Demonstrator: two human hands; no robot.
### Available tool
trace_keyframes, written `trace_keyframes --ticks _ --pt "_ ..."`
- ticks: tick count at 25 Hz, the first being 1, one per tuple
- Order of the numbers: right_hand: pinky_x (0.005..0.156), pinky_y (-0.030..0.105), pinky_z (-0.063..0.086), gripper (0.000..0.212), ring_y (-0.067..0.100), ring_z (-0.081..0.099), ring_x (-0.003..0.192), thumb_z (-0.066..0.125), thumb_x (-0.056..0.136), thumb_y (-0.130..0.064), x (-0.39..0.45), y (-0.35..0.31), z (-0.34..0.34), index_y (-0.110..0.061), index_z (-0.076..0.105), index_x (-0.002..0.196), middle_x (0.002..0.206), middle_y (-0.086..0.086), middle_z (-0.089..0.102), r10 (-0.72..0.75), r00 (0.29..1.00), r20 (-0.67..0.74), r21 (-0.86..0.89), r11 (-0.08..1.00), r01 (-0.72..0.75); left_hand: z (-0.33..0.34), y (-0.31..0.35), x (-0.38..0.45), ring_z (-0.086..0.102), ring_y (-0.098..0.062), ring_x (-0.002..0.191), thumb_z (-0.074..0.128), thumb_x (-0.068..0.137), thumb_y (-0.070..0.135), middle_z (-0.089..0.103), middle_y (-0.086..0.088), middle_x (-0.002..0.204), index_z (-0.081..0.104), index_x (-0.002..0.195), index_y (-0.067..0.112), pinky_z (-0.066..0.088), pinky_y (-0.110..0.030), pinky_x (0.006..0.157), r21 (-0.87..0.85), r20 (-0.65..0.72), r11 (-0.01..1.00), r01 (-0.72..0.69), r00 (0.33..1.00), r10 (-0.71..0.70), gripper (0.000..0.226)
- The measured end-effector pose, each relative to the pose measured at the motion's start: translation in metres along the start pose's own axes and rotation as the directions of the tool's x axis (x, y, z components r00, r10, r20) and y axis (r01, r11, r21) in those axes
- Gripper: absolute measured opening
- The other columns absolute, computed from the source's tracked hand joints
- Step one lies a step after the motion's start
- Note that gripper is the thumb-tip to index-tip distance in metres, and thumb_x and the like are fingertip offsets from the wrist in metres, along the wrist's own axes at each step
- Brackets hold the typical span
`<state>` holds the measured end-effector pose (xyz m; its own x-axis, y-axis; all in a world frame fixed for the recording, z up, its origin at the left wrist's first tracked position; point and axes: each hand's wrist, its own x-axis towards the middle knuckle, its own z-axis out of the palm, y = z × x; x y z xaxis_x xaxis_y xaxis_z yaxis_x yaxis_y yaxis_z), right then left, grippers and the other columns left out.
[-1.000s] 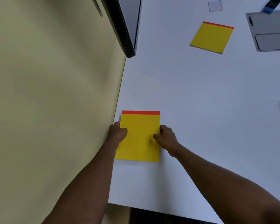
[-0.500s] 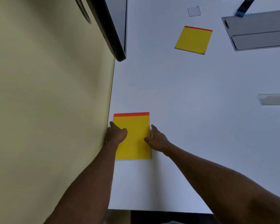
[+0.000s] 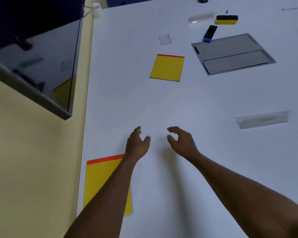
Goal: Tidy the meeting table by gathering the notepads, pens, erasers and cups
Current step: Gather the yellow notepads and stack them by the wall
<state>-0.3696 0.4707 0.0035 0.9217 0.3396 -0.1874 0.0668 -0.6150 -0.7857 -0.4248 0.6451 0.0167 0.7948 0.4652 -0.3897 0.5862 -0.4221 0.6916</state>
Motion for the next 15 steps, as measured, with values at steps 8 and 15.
trace_keyframes --ticks 8,15 --pt "0.088 0.022 0.042 0.031 0.012 0.06 0.11 0.061 0.089 -0.022 0.125 0.056 -0.07 -0.017 0.062 0.12 0.119 -0.009 0.066 0.095 0.987 -0.13 0.115 0.99 -0.08 0.033 0.085 0.124 0.044 -0.023 0.134 0.06 0.092 0.028 0.043 -0.006 0.149 0.037 0.146 0.017 0.034 -0.032 0.108 0.037 -0.053 0.998 -0.056 0.997 0.058 0.06" --pt "0.092 0.022 0.04 0.036 0.015 0.058 0.116 0.061 0.092 -0.021 0.239 0.072 -0.086 -0.015 0.058 0.127 0.127 -0.004 0.062 0.111 0.986 -0.126 0.255 0.964 -0.075 0.055 0.125 0.239 0.035 -0.025 0.14 0.063 0.09 0.035 0.033 -0.01 0.155 0.033 0.148 0.011 0.029 -0.033 0.112 0.123 -0.093 0.992 -0.043 0.994 0.054 0.07"
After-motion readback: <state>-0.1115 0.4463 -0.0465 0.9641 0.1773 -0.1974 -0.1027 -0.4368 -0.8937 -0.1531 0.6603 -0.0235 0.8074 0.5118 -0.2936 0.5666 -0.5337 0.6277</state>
